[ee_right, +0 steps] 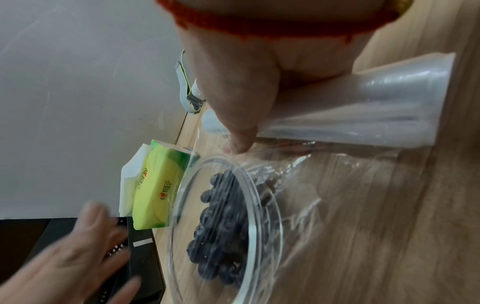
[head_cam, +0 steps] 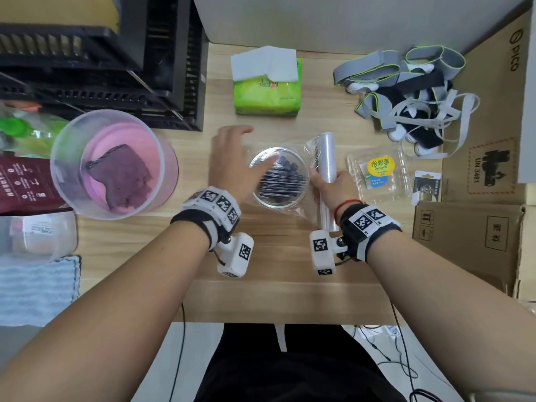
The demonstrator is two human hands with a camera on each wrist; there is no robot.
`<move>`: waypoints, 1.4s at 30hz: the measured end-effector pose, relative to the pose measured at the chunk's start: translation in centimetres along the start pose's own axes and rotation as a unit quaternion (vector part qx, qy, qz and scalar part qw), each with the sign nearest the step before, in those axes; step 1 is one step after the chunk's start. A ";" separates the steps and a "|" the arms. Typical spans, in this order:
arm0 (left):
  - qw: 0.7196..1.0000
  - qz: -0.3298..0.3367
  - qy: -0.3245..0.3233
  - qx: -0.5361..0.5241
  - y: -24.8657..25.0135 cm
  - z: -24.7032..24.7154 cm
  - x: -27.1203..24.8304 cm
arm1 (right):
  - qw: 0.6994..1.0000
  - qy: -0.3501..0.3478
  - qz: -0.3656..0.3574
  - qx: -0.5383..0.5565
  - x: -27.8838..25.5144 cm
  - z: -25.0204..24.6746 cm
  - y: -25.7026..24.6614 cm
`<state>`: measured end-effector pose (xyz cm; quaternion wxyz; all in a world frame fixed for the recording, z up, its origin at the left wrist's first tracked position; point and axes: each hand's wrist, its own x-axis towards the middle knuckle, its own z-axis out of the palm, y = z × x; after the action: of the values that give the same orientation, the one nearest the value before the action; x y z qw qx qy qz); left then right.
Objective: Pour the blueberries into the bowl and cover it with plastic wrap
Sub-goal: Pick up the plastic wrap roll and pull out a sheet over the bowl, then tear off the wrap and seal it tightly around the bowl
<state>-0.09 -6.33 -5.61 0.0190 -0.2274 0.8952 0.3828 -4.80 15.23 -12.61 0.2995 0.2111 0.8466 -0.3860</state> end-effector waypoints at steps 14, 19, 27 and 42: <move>0.882 0.110 -0.262 0.376 2.5 4.3 0.1 | 0.999 -0.015 -0.018 -0.022 -0.8 -0.9 -0.7; 0.885 0.082 -0.260 0.378 1.5 2.8 0.2 | 0.997 -0.036 -0.044 -0.051 -0.9 -1.2 -1.0; 0.893 0.064 -0.249 0.369 0.0 1.0 0.3 | 0.999 -0.029 -0.012 -0.030 -0.8 -1.3 -1.3; 0.902 0.038 -0.264 0.341 0.3 0.0 1.2 | 0.986 0.059 -0.025 -0.152 -1.1 -2.0 -3.0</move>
<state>-1.34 -6.58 -5.66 0.3161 -0.0637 0.9412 0.1006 -6.47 14.81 -9.28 0.2680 0.1643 0.9166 -0.2471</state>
